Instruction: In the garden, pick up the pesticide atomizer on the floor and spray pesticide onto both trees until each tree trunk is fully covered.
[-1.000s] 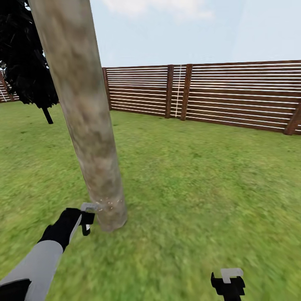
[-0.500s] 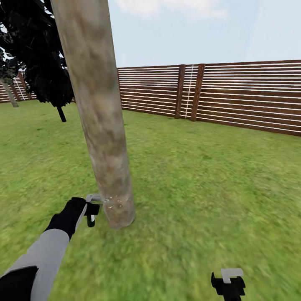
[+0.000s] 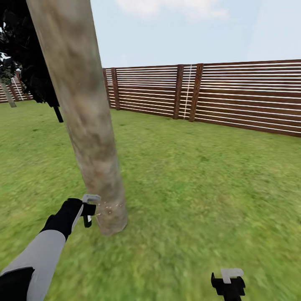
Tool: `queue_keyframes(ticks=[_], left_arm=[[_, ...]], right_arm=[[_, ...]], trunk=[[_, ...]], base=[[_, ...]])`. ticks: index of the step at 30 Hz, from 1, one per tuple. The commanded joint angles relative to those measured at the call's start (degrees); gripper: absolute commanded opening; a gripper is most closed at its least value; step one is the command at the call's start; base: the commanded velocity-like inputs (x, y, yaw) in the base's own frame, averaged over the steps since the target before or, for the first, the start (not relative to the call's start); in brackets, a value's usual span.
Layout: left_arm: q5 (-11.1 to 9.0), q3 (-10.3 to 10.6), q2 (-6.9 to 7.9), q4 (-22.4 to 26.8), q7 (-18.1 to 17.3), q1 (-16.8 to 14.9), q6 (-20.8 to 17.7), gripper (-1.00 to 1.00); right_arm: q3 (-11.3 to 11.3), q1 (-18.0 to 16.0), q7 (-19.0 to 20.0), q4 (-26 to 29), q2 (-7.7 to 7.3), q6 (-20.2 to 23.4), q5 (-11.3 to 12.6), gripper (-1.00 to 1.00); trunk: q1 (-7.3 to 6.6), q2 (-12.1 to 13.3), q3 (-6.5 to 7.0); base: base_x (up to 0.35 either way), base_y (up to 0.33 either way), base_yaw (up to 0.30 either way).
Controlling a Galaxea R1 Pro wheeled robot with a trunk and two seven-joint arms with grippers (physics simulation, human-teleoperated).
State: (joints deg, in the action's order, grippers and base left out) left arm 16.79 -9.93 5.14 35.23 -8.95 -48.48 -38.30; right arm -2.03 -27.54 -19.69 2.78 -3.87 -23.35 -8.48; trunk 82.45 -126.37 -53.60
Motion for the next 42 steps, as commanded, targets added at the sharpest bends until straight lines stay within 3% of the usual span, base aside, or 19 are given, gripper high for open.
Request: queue_keyframes(ticks=[1, 16, 21, 29, 42], left_arm=[[0.6, -0.3, -0.04, 0.1, -0.5, 0.0, -0.2, -1.0], [0.6, -0.3, -0.04, 0.1, -0.3, -0.1, -0.3, -1.0], [0.6, -0.3, -0.06, 0.2, -0.2, -0.1, -0.3, -1.0], [0.6, -0.4, -0.74, 1.4, -0.2, -0.5, -0.4, -1.0], [0.7, -0.3, -0.75, 2.6, -0.2, 0.0, -0.8, -1.0]], right_arm=[[-0.2, 0.0, -0.5, -0.1, 0.0, 0.1, -0.5, 1.0], [-0.2, 0.0, -0.5, 0.0, 0.0, 0.1, -0.5, 1.0], [-0.2, 0.0, -0.5, -0.1, 0.07, 0.1, -0.5, 1.0], [-0.2, 0.0, -0.4, 0.0, 0.08, 0.1, -0.5, 1.0], [-0.2, 0.0, -0.4, 0.0, 0.0, 0.1, -0.5, 1.0]], trunk=[[0.0, 0.0, -0.05], [0.0, 0.0, -0.05], [0.0, 0.0, -0.05], [0.0, 0.0, -0.05], [0.0, 0.0, -0.05]], base=[[0.053, -0.267, 0.0], [-0.138, -0.272, 0.0], [-0.058, -0.272, 0.218], [0.202, -0.207, 0.238], [0.113, -0.234, 0.006]])
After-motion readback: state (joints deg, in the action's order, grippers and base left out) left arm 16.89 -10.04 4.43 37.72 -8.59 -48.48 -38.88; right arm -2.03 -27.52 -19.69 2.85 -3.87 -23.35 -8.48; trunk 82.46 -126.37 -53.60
